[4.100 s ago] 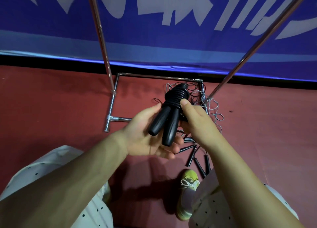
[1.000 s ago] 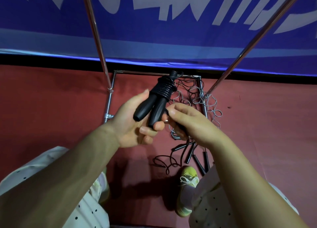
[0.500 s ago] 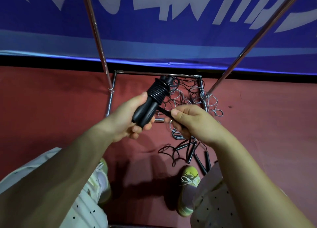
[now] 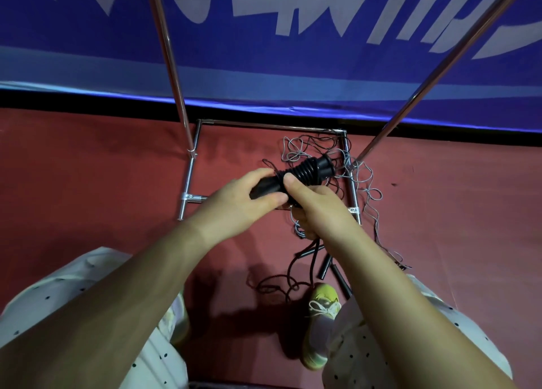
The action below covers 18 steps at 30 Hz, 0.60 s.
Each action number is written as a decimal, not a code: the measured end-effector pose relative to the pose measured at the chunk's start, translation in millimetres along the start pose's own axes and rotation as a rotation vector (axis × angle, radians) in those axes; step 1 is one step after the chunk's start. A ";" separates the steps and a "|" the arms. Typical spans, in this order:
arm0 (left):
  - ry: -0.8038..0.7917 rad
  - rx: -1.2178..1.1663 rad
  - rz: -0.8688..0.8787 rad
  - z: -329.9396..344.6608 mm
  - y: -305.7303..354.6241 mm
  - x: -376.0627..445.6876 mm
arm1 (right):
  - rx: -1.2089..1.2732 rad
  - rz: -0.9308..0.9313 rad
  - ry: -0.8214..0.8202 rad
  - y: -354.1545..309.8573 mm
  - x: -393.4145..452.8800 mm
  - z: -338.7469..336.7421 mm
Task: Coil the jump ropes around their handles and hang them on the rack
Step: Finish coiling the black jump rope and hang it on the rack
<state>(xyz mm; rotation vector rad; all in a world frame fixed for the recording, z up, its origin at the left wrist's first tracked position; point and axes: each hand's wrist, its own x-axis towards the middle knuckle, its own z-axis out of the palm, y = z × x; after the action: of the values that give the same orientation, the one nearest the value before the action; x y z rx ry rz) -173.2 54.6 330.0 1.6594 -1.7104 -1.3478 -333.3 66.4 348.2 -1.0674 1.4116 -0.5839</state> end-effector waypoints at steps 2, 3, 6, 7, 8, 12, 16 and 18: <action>-0.012 0.105 0.006 -2.1 -2.9 0.2 | -0.005 0.006 0.038 0.8 2.4 0.6; -0.031 0.123 0.005 -3.8 -3.6 -0.6 | 0.002 0.005 0.059 0.0 3.3 0.0; -0.199 -0.193 -0.128 -10.2 3.3 -7.1 | 0.019 -0.035 0.118 -2.2 4.7 -4.5; -0.305 -0.343 -0.224 -11.1 6.0 -8.2 | 0.033 -0.062 0.113 -2.9 4.3 -5.7; -0.405 -0.477 -0.307 -11.0 9.7 -10.0 | 0.041 -0.101 0.094 -3.4 3.3 -7.3; -0.641 -0.944 -0.441 -5.0 21.7 -19.6 | 0.027 -0.267 0.025 -5.9 -3.4 -14.4; -0.734 -1.081 -0.417 -2.4 27.5 -23.4 | 0.064 -0.337 -0.138 -4.2 -3.2 -18.6; -0.748 -1.105 -0.372 -7.6 27.3 -20.4 | 0.158 -0.302 -0.289 -1.1 -0.2 -24.9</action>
<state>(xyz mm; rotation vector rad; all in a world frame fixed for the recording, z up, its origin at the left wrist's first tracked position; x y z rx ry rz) -177.2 66.1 362.7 0.8371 -0.5490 -2.6305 -356.8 60.1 353.2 -1.1931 0.9449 -0.7142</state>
